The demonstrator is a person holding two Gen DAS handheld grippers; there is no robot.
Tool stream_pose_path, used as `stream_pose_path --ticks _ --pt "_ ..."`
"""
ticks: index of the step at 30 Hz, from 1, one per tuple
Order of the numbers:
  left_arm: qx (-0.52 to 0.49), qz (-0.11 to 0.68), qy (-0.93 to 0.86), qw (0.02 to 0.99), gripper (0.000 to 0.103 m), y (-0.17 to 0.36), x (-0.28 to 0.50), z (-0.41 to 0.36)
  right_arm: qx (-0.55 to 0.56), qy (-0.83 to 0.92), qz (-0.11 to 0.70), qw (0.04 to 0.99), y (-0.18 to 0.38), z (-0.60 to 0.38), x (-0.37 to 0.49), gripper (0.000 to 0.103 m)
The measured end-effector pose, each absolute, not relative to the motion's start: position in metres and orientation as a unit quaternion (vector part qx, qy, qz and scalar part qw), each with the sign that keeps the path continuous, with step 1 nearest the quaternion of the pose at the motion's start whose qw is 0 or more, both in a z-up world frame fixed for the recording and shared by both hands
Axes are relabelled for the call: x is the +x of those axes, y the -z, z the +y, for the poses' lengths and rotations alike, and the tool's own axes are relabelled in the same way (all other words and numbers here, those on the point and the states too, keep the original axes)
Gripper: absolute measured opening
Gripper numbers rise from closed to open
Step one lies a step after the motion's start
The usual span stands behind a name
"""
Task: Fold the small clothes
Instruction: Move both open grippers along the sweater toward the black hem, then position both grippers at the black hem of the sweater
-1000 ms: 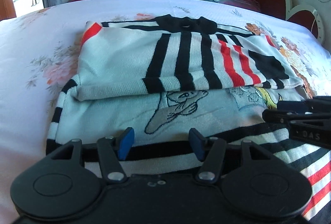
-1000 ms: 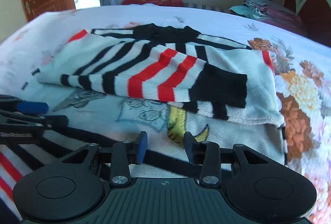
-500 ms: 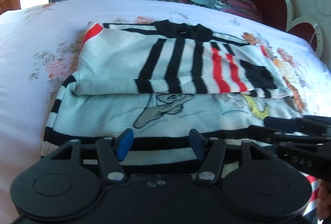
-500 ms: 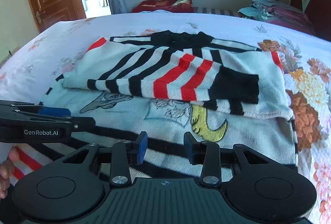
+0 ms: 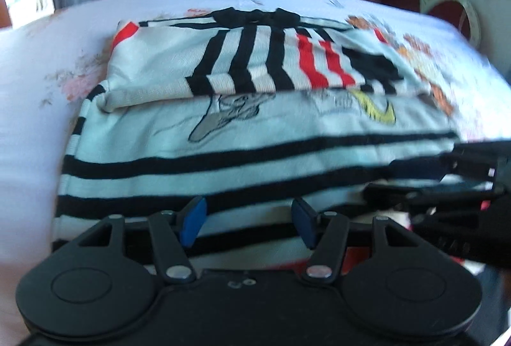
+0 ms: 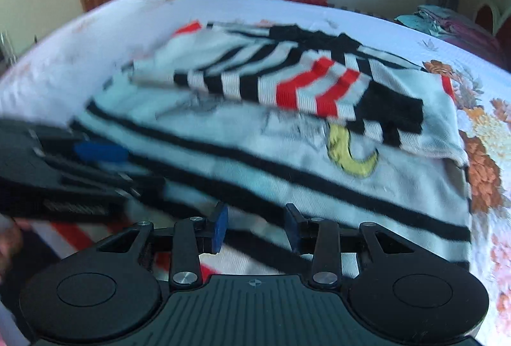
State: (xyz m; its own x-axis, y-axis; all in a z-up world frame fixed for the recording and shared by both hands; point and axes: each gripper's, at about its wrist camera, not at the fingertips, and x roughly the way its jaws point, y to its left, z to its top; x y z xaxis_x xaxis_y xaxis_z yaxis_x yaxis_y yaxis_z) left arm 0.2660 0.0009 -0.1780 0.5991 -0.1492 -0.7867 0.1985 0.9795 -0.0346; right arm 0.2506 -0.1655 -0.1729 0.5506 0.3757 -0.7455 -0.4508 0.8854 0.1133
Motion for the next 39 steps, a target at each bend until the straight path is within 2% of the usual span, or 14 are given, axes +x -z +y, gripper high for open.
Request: stream_pose_path --ticks 8,13,20,32,39 --pt "0.011 0.445 0.065 0.893 0.058 0.173 0.248 0.020 -0.036 -0.206 0.409 0.888 0.174 -0.190 0.238 0.039" --pt "-0.001 0.437 0.079 0.896 0.059 0.162 0.240 -0.001 -0.009 -0.237 0.394 0.888 0.163 -0.185 0.226 0.040" --pt "0.014 0.452 0.082 0.888 0.061 0.175 0.232 -0.019 -0.031 -0.251 0.412 0.875 0.171 -0.183 0.214 0.040" --pt "0.019 0.460 0.067 0.885 0.062 0.176 0.202 0.004 -0.042 -0.211 0.414 0.885 0.179 -0.234 0.186 0.039" --pt "0.008 0.466 0.070 0.882 0.062 0.172 0.198 0.012 -0.006 -0.182 0.413 0.892 0.167 -0.231 0.171 0.040"
